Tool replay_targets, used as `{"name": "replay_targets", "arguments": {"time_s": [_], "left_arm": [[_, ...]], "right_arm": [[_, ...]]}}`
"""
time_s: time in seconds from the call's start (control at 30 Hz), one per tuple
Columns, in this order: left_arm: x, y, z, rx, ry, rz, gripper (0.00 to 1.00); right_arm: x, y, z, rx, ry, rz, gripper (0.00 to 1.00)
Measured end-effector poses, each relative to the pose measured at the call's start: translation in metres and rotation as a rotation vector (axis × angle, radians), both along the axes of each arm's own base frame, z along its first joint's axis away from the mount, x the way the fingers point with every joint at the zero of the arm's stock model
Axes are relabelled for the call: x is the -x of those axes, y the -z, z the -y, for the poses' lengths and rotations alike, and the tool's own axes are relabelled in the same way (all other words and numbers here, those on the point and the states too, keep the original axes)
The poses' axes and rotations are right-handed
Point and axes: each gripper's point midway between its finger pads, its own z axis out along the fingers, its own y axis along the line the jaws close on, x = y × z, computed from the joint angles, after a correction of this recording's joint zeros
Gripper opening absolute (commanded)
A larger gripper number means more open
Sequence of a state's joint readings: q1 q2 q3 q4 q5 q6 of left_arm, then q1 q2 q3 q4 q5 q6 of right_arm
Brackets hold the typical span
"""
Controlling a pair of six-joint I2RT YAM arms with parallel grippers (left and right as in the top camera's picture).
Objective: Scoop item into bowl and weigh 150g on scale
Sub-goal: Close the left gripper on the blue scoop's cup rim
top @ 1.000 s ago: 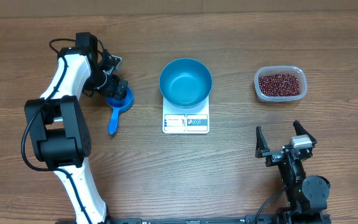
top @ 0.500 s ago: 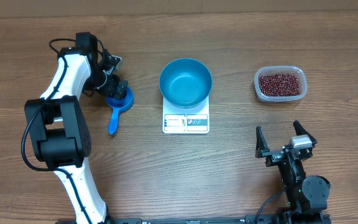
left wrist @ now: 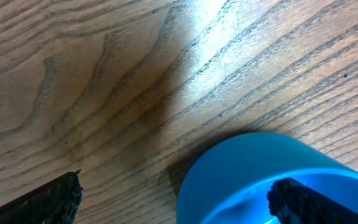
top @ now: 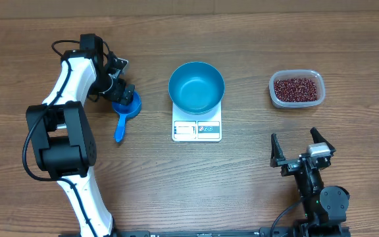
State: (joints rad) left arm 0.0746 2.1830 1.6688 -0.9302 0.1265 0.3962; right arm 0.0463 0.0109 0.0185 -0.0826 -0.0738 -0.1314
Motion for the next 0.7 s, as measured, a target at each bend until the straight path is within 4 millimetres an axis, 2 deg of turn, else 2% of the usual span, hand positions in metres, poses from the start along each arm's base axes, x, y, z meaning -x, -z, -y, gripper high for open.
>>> {"name": "replay_targets", "arguments": {"time_s": [0.7], "left_arm": [[0.0024, 0.0006, 0.0002, 0.001, 0.000, -0.009, 1.00]], "right_arm": [[0.0000, 0.0000, 0.0000, 0.000, 0.000, 0.000, 1.00]]}}
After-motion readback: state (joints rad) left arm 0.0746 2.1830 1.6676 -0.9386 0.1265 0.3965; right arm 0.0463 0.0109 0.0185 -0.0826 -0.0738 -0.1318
